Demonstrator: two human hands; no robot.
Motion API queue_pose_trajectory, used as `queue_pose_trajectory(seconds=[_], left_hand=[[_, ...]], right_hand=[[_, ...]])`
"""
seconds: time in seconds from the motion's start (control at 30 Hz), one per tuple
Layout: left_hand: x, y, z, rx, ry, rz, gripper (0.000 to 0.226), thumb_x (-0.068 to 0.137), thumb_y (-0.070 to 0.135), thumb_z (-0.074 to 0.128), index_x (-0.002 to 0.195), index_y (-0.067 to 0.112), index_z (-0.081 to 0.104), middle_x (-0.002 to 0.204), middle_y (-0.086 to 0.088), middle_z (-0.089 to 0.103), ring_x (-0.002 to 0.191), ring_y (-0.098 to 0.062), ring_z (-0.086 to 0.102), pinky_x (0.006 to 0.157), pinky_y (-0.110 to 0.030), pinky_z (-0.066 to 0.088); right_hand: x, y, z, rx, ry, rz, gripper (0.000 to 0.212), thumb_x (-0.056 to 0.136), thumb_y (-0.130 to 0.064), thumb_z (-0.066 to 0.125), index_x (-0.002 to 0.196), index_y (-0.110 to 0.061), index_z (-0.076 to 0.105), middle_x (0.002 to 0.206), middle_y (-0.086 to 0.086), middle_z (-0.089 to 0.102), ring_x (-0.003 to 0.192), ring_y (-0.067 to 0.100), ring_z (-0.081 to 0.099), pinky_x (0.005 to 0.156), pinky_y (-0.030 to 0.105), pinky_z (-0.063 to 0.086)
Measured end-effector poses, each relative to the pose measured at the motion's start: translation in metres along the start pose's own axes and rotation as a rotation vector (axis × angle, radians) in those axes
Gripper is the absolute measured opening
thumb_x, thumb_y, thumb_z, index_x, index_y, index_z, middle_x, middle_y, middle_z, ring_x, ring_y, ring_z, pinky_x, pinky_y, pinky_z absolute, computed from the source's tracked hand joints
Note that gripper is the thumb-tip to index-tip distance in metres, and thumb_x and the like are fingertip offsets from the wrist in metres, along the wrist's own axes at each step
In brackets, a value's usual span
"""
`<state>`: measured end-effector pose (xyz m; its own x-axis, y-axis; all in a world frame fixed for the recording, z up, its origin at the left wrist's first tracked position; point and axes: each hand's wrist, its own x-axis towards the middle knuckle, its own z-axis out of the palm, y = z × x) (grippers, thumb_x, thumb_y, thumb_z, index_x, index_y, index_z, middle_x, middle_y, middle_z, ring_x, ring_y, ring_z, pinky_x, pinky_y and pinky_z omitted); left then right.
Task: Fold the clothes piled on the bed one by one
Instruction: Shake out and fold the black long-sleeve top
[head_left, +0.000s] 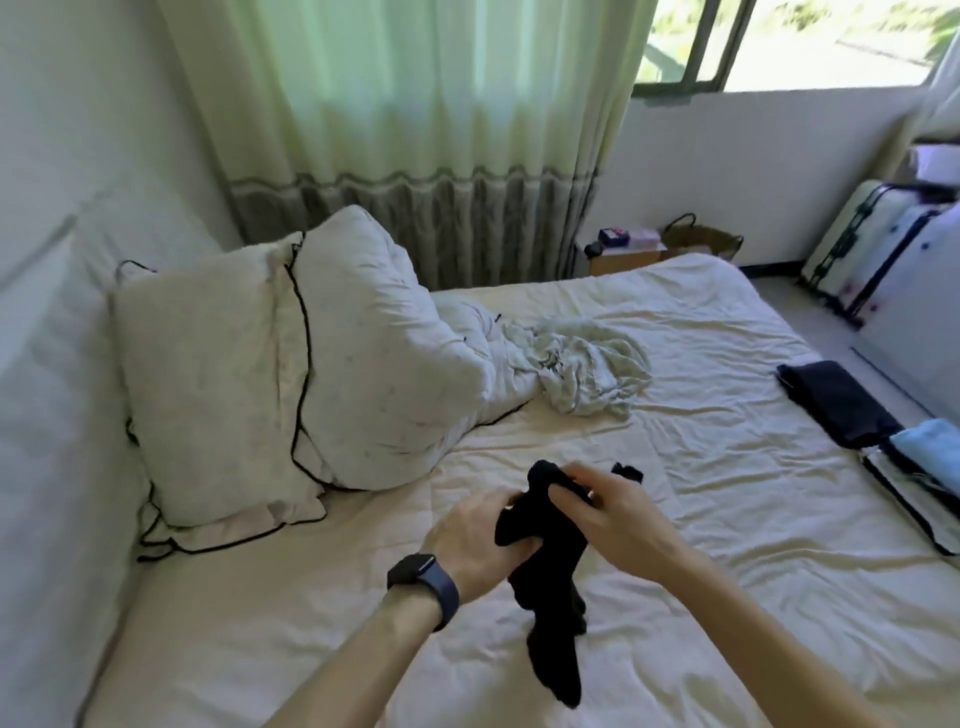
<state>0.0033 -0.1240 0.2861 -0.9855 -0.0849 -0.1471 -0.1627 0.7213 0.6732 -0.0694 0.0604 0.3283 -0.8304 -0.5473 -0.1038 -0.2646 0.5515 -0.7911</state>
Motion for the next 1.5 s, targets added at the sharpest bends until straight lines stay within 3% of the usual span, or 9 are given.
queue_pose_trajectory(seconds=[0.23, 0.4, 0.5, 0.6, 0.77, 0.9, 1.2, 1.37, 1.5], left_hand=[[0.009, 0.035, -0.111, -0.239, 0.149, 0.127, 0.088, 0.078, 0.020, 0.084, 0.151, 0.032, 0.036, 0.134, 0.006, 0.048, 0.120, -0.009, 0.050, 0.097, -0.014, 0.040], [0.013, 0.087, -0.183, -0.063, 0.136, 0.259, 0.041, 0.074, 0.032, 0.077, 0.113, 0.023, 0.069, 0.112, 0.004, 0.070, 0.110, -0.010, 0.063, 0.101, -0.035, 0.048], [0.012, 0.107, -0.212, -0.169, 0.098, 0.248, 0.026, 0.072, 0.010, 0.080, 0.089, 0.010, 0.060, 0.086, 0.001, 0.068, 0.087, -0.016, 0.066, 0.089, -0.036, 0.053], [0.013, 0.122, -0.237, -0.265, -0.008, 0.208, 0.034, 0.072, 0.003, 0.080, 0.096, 0.009, 0.057, 0.075, 0.003, 0.063, 0.079, -0.019, 0.061, 0.080, -0.033, 0.049], [0.017, 0.131, -0.264, -0.444, -0.167, 0.114, 0.057, 0.077, 0.006, 0.074, 0.129, 0.024, 0.062, 0.106, -0.004, 0.073, 0.108, -0.022, 0.068, 0.099, -0.043, 0.052], [0.025, 0.130, -0.270, -0.225, -0.003, 0.156, 0.011, 0.089, 0.023, 0.076, 0.100, 0.020, 0.074, 0.084, 0.010, 0.070, 0.085, -0.009, 0.067, 0.088, -0.039, 0.056], [0.045, 0.141, -0.276, -0.740, 0.083, 0.189, 0.019, 0.092, 0.017, 0.068, 0.077, 0.021, 0.057, 0.087, 0.001, 0.063, 0.089, -0.017, 0.058, 0.087, -0.037, 0.042], [0.055, 0.166, -0.262, -0.627, 0.187, 0.168, 0.016, 0.089, 0.030, 0.075, 0.084, 0.019, 0.064, 0.083, -0.001, 0.071, 0.072, -0.018, 0.068, 0.077, -0.031, 0.050], [0.067, 0.191, -0.251, -0.721, 0.341, 0.129, 0.016, 0.086, 0.031, 0.079, 0.088, 0.019, 0.067, 0.084, 0.002, 0.073, 0.068, -0.015, 0.072, 0.066, -0.022, 0.054]], right_hand=[[0.027, -0.095, -0.052, -0.038, 0.098, -0.177, 0.022, 0.100, -0.042, 0.057, 0.085, -0.057, 0.058, 0.077, -0.027, 0.063, 0.067, -0.003, 0.058, 0.056, 0.013, 0.039], [0.042, -0.143, -0.081, -0.100, 0.118, -0.306, 0.005, 0.095, -0.049, 0.059, 0.094, -0.047, 0.063, 0.084, -0.024, 0.067, 0.078, -0.002, 0.062, 0.062, 0.018, 0.045], [0.050, -0.157, -0.097, -0.117, 0.143, -0.367, 0.004, 0.093, -0.049, 0.061, 0.090, -0.046, 0.064, 0.080, -0.019, 0.068, 0.073, 0.003, 0.063, 0.066, 0.028, 0.051], [0.058, -0.169, -0.110, -0.124, 0.149, -0.408, 0.005, 0.092, -0.049, 0.060, 0.091, -0.048, 0.064, 0.080, -0.018, 0.069, 0.073, 0.004, 0.065, 0.067, 0.029, 0.054], [0.073, -0.191, -0.128, -0.125, 0.120, -0.491, 0.013, 0.098, -0.039, 0.059, 0.096, -0.050, 0.066, 0.081, -0.020, 0.069, 0.069, -0.001, 0.062, 0.061, 0.016, 0.046], [0.087, -0.199, -0.140, -0.122, 0.161, -0.519, 0.020, 0.099, -0.037, 0.058, 0.090, -0.054, 0.063, 0.078, -0.022, 0.067, 0.066, -0.002, 0.060, 0.058, 0.012, 0.046], [0.113, -0.175, -0.162, -0.199, 0.271, -0.507, 0.016, 0.102, -0.037, 0.055, 0.094, -0.049, 0.060, 0.079, -0.026, 0.067, 0.070, 0.001, 0.063, 0.060, 0.013, 0.046], [0.124, -0.161, -0.160, -0.299, 0.298, -0.399, 0.023, 0.105, -0.031, 0.049, 0.087, -0.042, 0.059, 0.064, -0.013, 0.070, 0.066, 0.003, 0.067, 0.064, 0.022, 0.049], [0.119, -0.163, -0.139, -0.001, 0.623, -0.385, 0.013, 0.102, -0.027, 0.055, 0.101, -0.036, 0.064, 0.099, -0.006, 0.068, 0.077, -0.004, 0.065, 0.075, 0.019, 0.048]])
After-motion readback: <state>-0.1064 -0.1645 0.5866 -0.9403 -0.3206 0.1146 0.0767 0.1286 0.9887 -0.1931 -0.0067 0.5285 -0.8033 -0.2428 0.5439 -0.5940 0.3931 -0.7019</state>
